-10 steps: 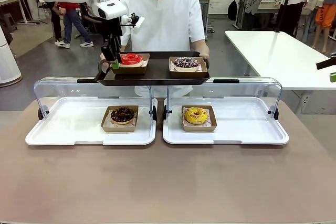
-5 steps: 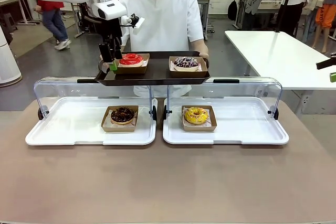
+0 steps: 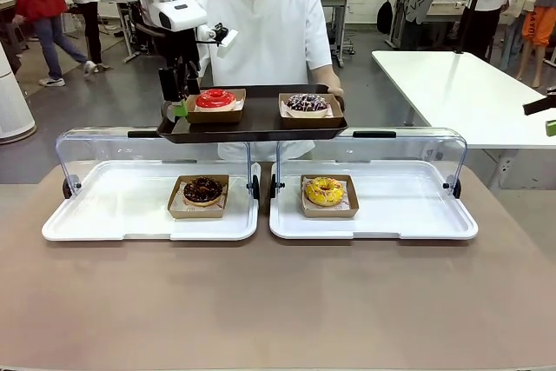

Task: Provide the desired donut to the person.
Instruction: Place the picked Paper togo box onto the Handle tray extended by the person.

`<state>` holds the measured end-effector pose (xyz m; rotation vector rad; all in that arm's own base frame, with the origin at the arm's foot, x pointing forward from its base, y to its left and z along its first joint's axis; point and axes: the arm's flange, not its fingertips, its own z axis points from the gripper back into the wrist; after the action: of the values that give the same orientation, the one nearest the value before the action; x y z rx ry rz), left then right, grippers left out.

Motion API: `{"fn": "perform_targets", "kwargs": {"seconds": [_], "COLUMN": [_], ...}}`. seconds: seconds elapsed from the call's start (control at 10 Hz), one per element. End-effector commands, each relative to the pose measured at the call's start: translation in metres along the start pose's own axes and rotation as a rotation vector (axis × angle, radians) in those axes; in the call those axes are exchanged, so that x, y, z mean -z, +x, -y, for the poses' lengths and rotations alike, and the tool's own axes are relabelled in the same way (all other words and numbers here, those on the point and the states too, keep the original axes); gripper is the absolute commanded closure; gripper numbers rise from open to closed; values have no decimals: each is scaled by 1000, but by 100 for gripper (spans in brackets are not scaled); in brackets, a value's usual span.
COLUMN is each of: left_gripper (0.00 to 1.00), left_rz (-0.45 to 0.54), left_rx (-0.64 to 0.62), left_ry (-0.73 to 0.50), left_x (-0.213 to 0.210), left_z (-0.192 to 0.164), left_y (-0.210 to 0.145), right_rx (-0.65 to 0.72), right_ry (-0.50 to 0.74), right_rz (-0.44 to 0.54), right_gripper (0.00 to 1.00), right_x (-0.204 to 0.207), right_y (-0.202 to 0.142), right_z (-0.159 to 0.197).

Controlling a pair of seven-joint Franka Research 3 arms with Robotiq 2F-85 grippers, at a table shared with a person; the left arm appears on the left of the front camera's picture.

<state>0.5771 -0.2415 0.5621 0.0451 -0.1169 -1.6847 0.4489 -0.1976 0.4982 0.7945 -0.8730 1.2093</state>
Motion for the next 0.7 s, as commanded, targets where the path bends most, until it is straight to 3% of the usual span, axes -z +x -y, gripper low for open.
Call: {"fn": "perform_targets", "kwargs": {"seconds": [0.0,0.2,0.6], "left_gripper": [0,0,0], "left_rz": [-27,-44,-31], "left_rx": [27,42,61], "left_ry": [-49,-81,4], "left_x": [-15,-43,-71], "left_z": [17,44,112], "left_y": [-7,-17,-74], "right_rx": [1,1,1], "right_ry": [-5,-5,-5], "right_rz": [-1,-1,-1], "right_gripper": [0,0,0], "right_x": [1,1,1], "right_y": [-1,-1,-1], "right_z": [1,1,1]}}
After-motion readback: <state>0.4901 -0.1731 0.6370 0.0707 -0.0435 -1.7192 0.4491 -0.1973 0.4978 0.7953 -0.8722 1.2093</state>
